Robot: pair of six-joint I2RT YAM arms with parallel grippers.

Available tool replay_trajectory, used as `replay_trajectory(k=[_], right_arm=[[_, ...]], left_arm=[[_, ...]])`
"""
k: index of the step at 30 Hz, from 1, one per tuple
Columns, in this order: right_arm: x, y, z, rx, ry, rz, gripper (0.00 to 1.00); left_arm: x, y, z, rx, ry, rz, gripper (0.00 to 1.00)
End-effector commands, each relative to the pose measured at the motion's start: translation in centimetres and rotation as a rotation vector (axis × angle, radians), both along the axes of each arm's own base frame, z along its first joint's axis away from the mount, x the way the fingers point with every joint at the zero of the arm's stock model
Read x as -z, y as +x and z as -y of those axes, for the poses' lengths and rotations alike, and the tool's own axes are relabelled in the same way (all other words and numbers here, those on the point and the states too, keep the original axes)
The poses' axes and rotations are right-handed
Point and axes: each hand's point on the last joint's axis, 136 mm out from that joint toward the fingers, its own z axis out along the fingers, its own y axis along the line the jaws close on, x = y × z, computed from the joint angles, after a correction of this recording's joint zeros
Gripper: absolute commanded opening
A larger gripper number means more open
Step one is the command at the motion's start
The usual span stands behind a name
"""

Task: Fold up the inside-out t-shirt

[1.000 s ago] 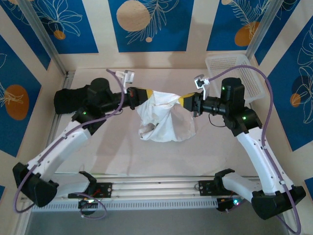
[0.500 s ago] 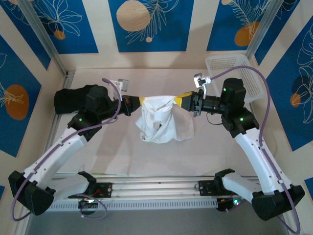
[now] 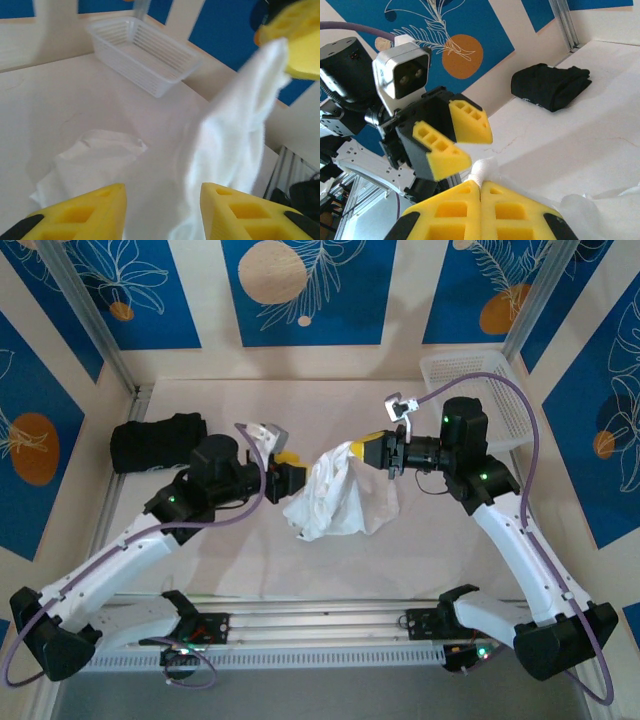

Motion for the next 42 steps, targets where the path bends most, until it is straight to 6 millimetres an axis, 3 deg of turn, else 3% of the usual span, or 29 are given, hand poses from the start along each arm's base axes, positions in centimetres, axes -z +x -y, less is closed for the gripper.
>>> replay_trajectory(k=[1,6,10,16,27,33,38,42], right_arm=[[0.1,-0.2,-0.1,-0.003,-0.011,0.006,0.00],[0.2,0.0,-0.2,0.010,-0.021,-0.015,0.00],[0.5,0.2,-0.4,0.017,-0.036,-0.035,0.00],[0.5,0.2,-0.7,0.011,-0.038,-0.040,0.00],[0.5,-0.2,-0.8,0.005,-0.043,-0.036,0.00],[1.3,-0.2,-0.2,0.033,-0.082,-0.018,0.00],[2.6,1.4,1.3,0.165,-0.198,0.010,0.00],[2.9,2.8,1.2,0.221,-0.241,0.008,0.01]], left_arm=[[-1.6,-1.5,2.0,0.108,0.004,0.081,0.45],[-1.6,-2.1,3.2,0.116,0.081,0.147,0.49],[-2.0,-1.5,2.8,0.026,0.171,0.248,0.48],[-2.3,-2.4,4.1,0.047,0.233,0.311,0.35],[0.4,0.4,5.3,-0.035,0.326,0.235,0.27],[-0.8,0.4,6.2,0.020,0.207,0.179,0.00],[-3.1,-1.4,5.6,0.127,0.031,0.096,0.00],[-5.5,-2.6,4.4,0.195,-0.137,0.001,0.00]])
